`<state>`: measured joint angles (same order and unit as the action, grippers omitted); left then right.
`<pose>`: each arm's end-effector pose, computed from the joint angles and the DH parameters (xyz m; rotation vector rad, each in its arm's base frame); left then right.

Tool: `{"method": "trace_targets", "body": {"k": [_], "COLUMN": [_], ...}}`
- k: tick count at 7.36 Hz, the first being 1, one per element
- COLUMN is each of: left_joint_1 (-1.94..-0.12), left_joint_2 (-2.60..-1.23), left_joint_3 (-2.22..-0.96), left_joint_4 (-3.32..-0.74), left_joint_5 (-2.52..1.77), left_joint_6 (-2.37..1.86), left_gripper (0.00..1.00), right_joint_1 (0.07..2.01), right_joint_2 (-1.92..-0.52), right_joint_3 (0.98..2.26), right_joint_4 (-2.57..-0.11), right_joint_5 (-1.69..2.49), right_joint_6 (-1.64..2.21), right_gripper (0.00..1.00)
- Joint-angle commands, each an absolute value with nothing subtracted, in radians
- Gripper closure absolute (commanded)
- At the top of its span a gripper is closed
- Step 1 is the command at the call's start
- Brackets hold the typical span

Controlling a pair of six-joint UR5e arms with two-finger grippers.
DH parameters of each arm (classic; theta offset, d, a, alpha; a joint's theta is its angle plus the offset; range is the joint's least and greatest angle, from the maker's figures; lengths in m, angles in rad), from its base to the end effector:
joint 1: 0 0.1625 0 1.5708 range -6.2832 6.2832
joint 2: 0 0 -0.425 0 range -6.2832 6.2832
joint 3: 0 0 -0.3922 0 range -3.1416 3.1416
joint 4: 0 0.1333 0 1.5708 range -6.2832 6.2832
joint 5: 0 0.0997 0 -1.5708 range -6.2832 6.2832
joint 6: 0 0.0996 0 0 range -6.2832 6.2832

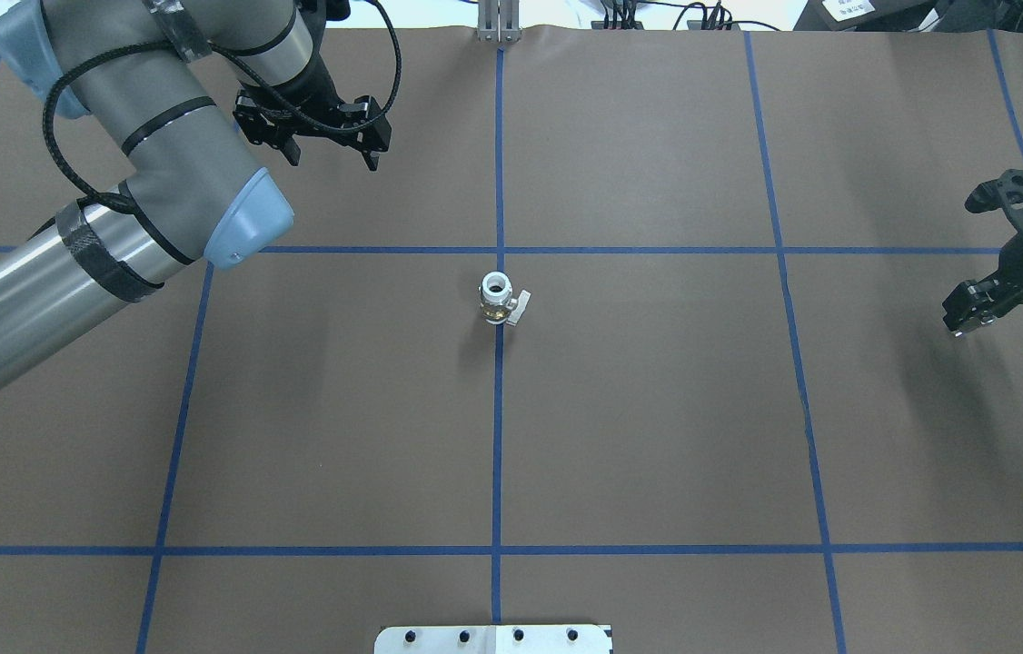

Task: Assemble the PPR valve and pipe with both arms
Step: 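Lower the right gripper onto the chrome pipe fitting and grasp it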

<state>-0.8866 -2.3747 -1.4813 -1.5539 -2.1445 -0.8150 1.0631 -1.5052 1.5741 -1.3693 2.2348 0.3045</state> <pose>0.4016 -0.6177 0.2005 0.1213 0.8632 0.0776 -0.1978 -0.5035 0.6085 -0.0216 -0.7113 -0.2843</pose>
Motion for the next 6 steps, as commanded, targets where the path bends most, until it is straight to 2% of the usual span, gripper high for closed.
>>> {"method": "trace_targets", "body": {"k": [1,2,4,6], "left_joint_1": [-0.887,-0.887,-0.888,-0.891], "left_joint_2": [-2.376,-2.375,-2.375,-2.356], "left_joint_3": [-1.482,-1.482,-1.482,-1.483], "left_joint_4": [-1.552,-1.552,-1.552,-1.555], "left_joint_5": [-2.145,-2.145,-2.145,-2.146], "left_joint_6": [-0.816,-0.816,-0.816,-0.812], "left_gripper": [0.00,0.00,0.00,0.00], "right_joint_1": [1.063,1.065,1.069,1.179], "right_joint_2": [-1.505,-1.505,-1.503,-1.429], "right_joint_3": [1.574,1.577,1.591,1.626], "right_joint_4": [-1.368,-1.368,-1.368,-1.470], "right_joint_5": [2.235,2.237,2.259,2.392], "right_joint_6": [0.304,0.302,0.299,0.301], "right_gripper": [0.60,0.71,1.00,1.00]}}
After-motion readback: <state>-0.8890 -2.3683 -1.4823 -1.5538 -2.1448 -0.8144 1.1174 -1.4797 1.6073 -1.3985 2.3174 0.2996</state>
